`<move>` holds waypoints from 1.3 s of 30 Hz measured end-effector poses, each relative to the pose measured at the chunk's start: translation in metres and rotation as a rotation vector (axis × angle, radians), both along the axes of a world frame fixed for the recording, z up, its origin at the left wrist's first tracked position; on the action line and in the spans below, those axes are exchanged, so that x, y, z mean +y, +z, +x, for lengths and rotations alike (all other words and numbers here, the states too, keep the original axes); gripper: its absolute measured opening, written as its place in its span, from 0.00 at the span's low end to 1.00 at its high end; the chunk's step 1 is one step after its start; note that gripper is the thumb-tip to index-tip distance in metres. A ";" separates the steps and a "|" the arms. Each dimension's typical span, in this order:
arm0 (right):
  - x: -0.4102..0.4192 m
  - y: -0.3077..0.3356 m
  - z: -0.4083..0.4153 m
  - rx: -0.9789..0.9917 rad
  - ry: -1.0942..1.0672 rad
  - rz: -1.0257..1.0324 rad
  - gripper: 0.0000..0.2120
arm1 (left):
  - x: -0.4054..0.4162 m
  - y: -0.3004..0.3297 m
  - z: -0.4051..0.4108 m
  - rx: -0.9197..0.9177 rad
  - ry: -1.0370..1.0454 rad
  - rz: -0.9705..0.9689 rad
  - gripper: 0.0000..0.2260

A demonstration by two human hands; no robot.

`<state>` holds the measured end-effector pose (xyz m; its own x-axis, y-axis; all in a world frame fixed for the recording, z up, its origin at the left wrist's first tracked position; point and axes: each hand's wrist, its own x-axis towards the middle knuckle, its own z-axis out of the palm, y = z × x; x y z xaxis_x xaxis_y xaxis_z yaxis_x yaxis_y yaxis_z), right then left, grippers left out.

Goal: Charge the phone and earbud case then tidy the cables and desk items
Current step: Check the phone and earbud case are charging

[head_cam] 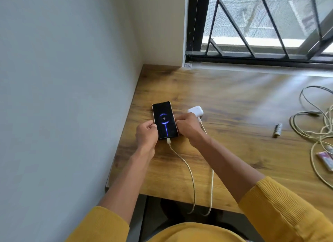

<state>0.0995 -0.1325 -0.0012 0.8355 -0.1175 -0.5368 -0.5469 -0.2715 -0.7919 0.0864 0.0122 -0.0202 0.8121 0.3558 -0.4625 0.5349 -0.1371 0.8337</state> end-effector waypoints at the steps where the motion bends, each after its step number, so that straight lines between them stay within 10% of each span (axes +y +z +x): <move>1: 0.000 -0.002 0.001 0.004 -0.009 0.022 0.15 | 0.001 0.002 0.000 -0.006 0.010 -0.033 0.15; 22: -0.047 0.059 -0.023 -0.198 -0.082 0.956 0.09 | 0.011 0.070 -0.022 -0.445 -0.102 -0.748 0.18; 39: -0.058 0.093 -0.025 -0.325 0.194 1.137 0.07 | 0.007 0.117 -0.029 -0.617 -0.298 -0.917 0.26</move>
